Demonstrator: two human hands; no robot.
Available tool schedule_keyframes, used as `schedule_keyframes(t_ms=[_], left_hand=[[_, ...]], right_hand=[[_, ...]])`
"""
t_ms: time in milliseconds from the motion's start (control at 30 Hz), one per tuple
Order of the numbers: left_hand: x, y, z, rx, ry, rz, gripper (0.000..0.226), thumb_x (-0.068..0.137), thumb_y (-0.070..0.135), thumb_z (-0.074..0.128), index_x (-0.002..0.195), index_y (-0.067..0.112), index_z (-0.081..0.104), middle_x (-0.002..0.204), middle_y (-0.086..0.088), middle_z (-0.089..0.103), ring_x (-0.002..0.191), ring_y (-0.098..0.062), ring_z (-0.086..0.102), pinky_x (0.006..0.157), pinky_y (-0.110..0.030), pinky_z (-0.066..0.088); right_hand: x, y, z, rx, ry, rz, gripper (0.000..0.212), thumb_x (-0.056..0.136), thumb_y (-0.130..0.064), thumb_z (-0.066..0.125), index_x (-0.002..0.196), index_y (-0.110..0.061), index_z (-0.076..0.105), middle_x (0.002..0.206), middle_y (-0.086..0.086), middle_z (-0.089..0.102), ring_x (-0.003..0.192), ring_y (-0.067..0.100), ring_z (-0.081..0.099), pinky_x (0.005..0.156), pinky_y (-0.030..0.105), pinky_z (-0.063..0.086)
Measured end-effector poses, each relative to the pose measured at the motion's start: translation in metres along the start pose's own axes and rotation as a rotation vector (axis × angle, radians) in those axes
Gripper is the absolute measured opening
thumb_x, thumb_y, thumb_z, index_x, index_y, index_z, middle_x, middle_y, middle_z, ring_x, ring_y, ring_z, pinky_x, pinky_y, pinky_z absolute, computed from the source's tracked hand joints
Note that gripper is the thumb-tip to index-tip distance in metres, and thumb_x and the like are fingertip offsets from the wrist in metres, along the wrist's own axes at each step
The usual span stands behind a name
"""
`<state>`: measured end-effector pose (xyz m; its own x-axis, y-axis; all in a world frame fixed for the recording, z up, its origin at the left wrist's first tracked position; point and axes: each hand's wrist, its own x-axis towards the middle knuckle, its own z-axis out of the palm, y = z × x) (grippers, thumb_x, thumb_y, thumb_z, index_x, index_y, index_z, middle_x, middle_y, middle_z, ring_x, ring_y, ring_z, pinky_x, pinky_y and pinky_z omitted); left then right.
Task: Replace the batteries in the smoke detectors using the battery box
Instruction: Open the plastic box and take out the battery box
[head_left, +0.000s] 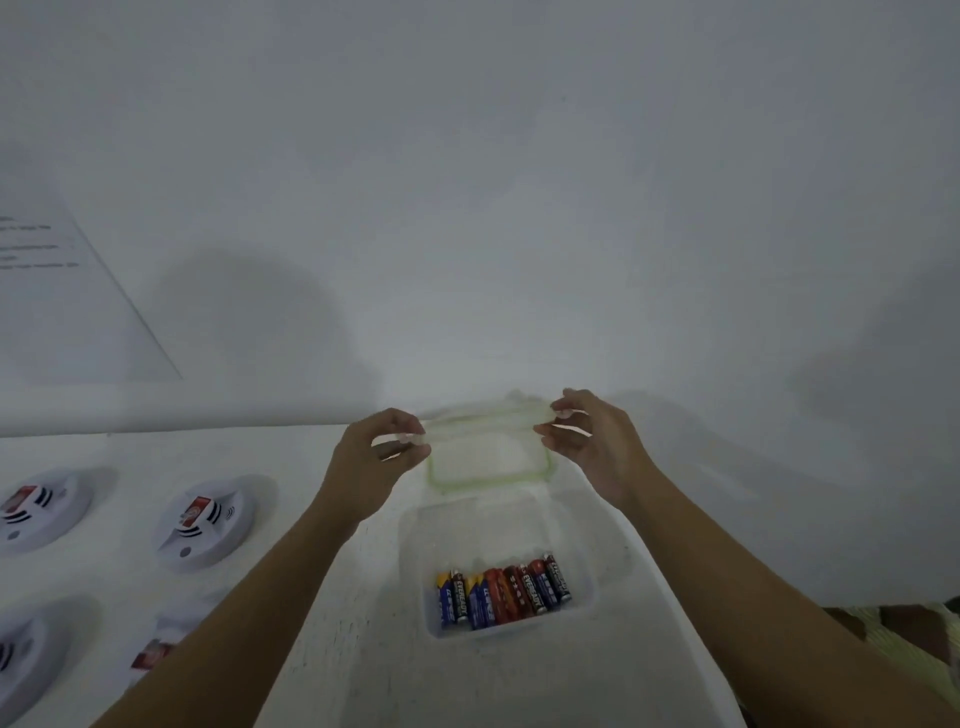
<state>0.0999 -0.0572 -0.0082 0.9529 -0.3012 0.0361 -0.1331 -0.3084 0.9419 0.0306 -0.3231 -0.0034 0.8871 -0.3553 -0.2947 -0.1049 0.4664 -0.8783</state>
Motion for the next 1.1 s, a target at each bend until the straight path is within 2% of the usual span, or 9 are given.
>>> schedule_keyframes(t_ms=[133,367,467,600,667,767,933,1033,1100], left_hand=[[0.008,-0.023,0.006,0.113,0.017,0.084,0.024,0.078,-0.007,0.077,0.089,0.014,0.075,0.109,0.004,0.072,0.097,-0.013,0.070,0.088,-0.024,0.058],[0.018,-0.045,0.017,0.321,0.019,0.111,0.023,0.083,-0.002,0.074,0.096,0.017,0.078,0.110,0.003,0.073,0.093,-0.012,0.069,0.075,-0.005,0.051],[0.016,-0.047,0.018,0.392,-0.003,0.089,0.021,0.086,0.007,0.073,0.099,0.023,0.077,0.113,0.007,0.072,0.100,-0.013,0.067,0.081,-0.011,0.049],[0.008,-0.043,0.014,0.392,-0.030,0.077,0.017,0.090,0.015,0.071,0.101,0.028,0.075,0.118,0.011,0.068,0.109,-0.010,0.061,0.077,-0.004,0.041],[-0.001,-0.037,0.010,0.361,-0.040,0.059,0.013,0.092,0.021,0.069,0.101,0.030,0.073,0.118,0.013,0.066,0.110,-0.008,0.059,0.082,-0.012,0.045],[-0.017,-0.025,0.002,0.289,-0.036,0.011,0.007,0.094,0.025,0.067,0.097,0.029,0.072,0.106,0.011,0.071,0.100,-0.010,0.066,0.083,-0.026,0.050],[-0.069,-0.016,0.000,0.269,-0.106,-0.151,0.010,0.098,0.034,0.060,0.101,0.027,0.066,0.099,0.005,0.072,0.078,-0.013,0.071,0.069,-0.027,0.052],[-0.101,-0.021,0.010,0.250,-0.096,-0.216,0.022,0.097,0.038,0.059,0.112,0.024,0.067,0.103,0.006,0.073,0.076,-0.009,0.072,0.068,-0.024,0.052],[-0.110,-0.024,0.016,0.191,-0.043,-0.225,0.030,0.096,0.037,0.061,0.118,0.018,0.069,0.108,0.003,0.074,0.074,-0.008,0.073,0.069,-0.023,0.055]], right_hand=[[0.019,0.017,-0.007,-0.513,0.084,-0.094,0.010,0.087,-0.007,0.067,0.088,-0.017,0.069,0.092,0.006,0.069,0.076,0.016,0.056,0.066,0.028,0.042],[0.033,0.034,-0.012,-0.938,0.165,-0.262,0.009,0.091,-0.005,0.065,0.094,-0.012,0.070,0.091,0.002,0.068,0.075,0.017,0.061,0.055,0.017,0.043],[0.029,0.039,-0.013,-0.988,0.176,-0.294,0.015,0.088,-0.001,0.068,0.098,-0.013,0.069,0.101,-0.002,0.062,0.075,0.017,0.060,0.059,0.012,0.041],[0.014,0.040,-0.012,-0.903,0.227,-0.338,0.014,0.090,-0.009,0.069,0.101,-0.018,0.069,0.114,-0.003,0.059,0.089,0.015,0.058,0.079,0.020,0.041],[0.001,0.037,-0.012,-0.815,0.243,-0.336,0.011,0.091,-0.014,0.069,0.101,-0.019,0.070,0.114,-0.004,0.061,0.094,0.014,0.059,0.080,0.022,0.041],[-0.024,0.033,-0.013,-0.687,0.199,-0.275,0.007,0.091,-0.019,0.069,0.097,-0.022,0.070,0.106,-0.008,0.068,0.089,0.012,0.063,0.073,0.021,0.045],[-0.066,0.039,-0.027,-0.784,0.046,-0.135,0.014,0.088,-0.041,0.073,0.099,-0.033,0.068,0.099,-0.006,0.070,0.089,0.013,0.067,0.072,0.026,0.049],[-0.085,0.051,-0.035,-0.865,0.010,-0.107,0.017,0.090,-0.034,0.072,0.106,-0.033,0.068,0.100,-0.005,0.070,0.088,0.013,0.068,0.067,0.025,0.052],[-0.092,0.060,-0.035,-0.827,0.011,-0.127,0.020,0.093,-0.025,0.068,0.113,-0.030,0.069,0.101,-0.004,0.071,0.089,0.012,0.070,0.075,0.030,0.058]])
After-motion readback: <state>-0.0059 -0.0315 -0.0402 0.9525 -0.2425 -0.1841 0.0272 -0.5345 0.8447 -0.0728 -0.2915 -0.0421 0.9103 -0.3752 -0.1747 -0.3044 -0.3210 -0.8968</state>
